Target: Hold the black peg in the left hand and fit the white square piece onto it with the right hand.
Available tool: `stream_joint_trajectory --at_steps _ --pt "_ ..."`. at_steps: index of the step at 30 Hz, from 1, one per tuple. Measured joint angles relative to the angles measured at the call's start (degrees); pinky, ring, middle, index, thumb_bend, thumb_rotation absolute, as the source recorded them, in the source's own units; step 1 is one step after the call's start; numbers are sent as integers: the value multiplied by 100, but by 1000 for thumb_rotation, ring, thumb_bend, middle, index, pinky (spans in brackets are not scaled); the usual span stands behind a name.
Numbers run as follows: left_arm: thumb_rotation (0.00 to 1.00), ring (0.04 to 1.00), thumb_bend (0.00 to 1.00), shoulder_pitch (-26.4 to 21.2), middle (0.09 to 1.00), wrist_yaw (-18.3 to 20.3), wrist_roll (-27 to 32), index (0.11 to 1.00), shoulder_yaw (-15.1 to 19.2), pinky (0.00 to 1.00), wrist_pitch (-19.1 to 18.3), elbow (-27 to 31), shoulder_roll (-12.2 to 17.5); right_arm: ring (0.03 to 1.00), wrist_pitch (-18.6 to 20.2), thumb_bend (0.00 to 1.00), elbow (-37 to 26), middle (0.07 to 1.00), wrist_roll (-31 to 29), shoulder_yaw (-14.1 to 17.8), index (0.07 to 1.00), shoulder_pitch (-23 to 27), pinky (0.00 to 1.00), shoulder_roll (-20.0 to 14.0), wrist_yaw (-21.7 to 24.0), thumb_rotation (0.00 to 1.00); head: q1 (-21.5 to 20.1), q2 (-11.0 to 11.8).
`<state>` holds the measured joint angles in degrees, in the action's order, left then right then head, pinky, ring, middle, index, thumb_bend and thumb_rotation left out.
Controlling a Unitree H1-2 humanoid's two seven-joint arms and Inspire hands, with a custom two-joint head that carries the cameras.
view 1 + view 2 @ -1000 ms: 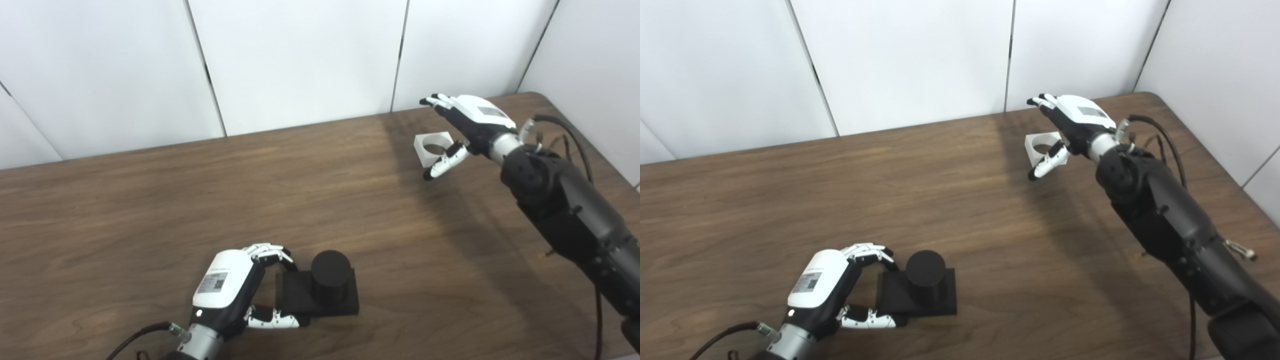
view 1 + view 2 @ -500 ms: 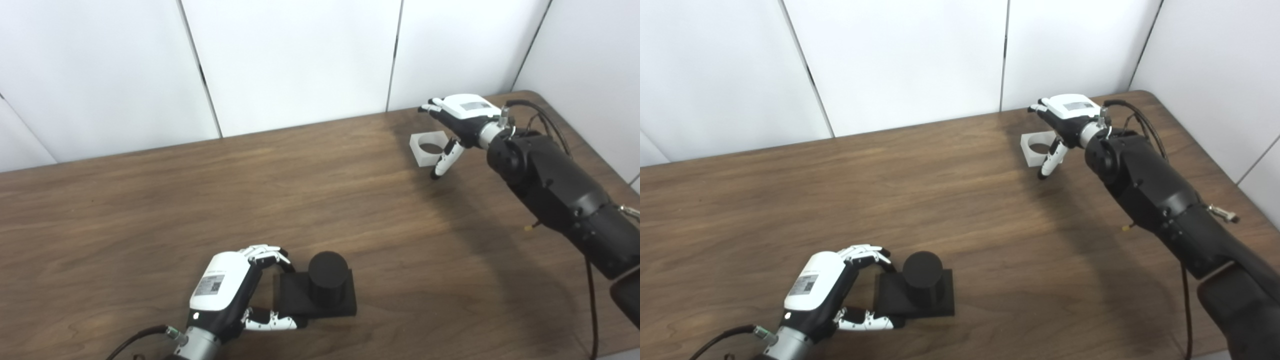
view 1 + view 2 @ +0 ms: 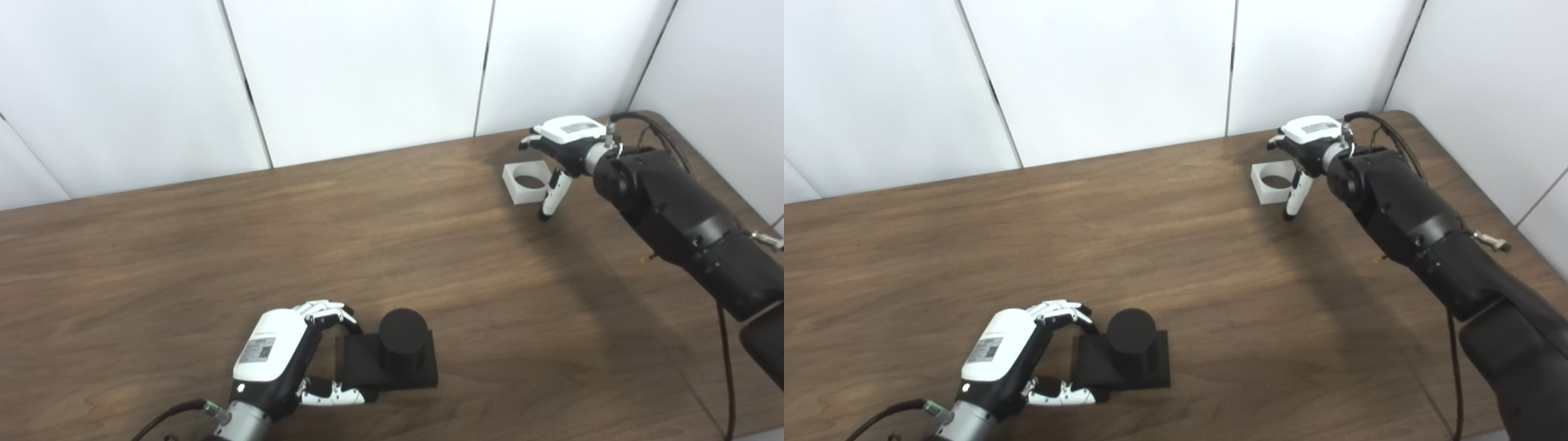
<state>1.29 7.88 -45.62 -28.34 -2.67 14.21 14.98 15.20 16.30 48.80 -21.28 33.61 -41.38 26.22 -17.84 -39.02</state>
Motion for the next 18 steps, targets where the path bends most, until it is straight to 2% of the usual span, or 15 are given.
stream_joint_trajectory --at_steps 7,10,13,18 --pt "42 807 513 0 760 0 -22 489 -12 744 -19 1 -14 1000 -212 999 177 999 17 -2 893 3 996 -18 2 279 35 44" --pt "42 813 513 0 768 0 -22 489 -12 748 -24 1 -14 1000 -277 948 195 984 38 -2 877 2 991 -25 -21 302 53 -9" --pt "42 813 513 0 770 0 -19 489 -13 744 -23 1 -14 1000 -499 909 210 960 66 -31 818 2 991 -67 -61 294 70 -26" --pt "42 813 514 0 765 0 -83 489 -29 751 -36 1 -23 994 -835 907 284 939 96 -84 755 40 977 -116 -120 280 88 -44"
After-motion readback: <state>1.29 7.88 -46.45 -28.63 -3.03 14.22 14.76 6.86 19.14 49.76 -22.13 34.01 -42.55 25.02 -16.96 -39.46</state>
